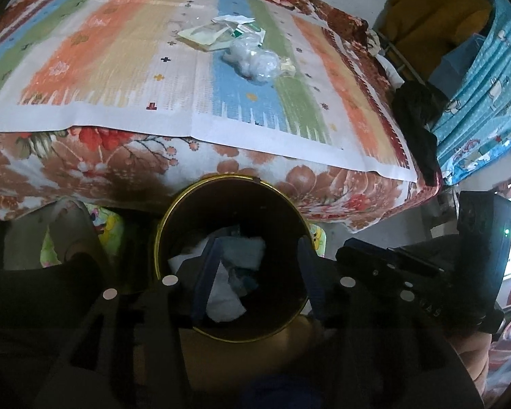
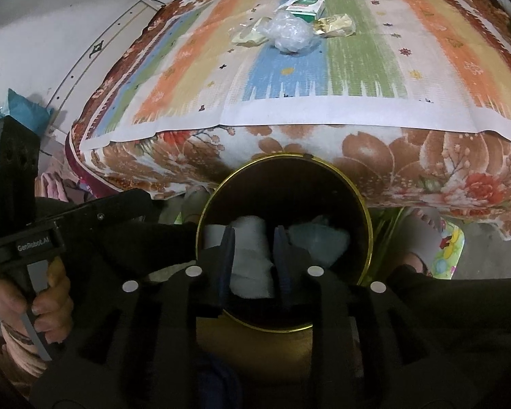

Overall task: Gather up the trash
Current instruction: 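Open both tools over the bin to drop the mask and tissue, then reach the right tool to the clear plastic wrap while the left reaches the cream bag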

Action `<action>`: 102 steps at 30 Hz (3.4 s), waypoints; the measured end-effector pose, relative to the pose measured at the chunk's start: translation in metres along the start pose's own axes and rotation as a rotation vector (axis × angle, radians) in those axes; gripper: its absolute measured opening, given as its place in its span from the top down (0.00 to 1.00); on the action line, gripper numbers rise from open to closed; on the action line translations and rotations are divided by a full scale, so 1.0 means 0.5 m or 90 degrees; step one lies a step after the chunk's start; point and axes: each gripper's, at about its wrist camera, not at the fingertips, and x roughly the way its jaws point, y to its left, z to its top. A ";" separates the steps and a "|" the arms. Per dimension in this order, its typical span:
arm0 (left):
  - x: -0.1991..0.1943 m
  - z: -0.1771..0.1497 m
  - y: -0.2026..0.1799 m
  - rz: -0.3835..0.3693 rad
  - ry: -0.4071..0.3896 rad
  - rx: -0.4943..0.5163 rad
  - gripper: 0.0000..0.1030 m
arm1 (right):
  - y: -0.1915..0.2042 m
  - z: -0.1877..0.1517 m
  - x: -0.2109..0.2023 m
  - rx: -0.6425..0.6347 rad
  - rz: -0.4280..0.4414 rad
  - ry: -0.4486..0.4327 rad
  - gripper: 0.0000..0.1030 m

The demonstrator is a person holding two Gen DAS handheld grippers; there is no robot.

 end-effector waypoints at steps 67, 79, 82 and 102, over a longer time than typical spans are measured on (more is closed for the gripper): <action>0.001 0.399 0.046 0.151 -0.087 -0.001 0.06 | -0.032 0.393 0.014 -0.062 -0.139 -0.059 0.11; 0.053 0.461 0.115 0.153 -0.066 -0.078 0.06 | -0.022 0.452 0.065 -0.082 -0.145 -0.046 0.09; 0.063 0.473 0.123 0.162 -0.066 -0.098 0.06 | -0.028 0.466 0.079 -0.074 -0.141 -0.041 0.09; 0.184 0.557 0.184 0.150 -0.043 -0.170 0.06 | -0.084 0.546 0.195 -0.011 -0.117 0.010 0.12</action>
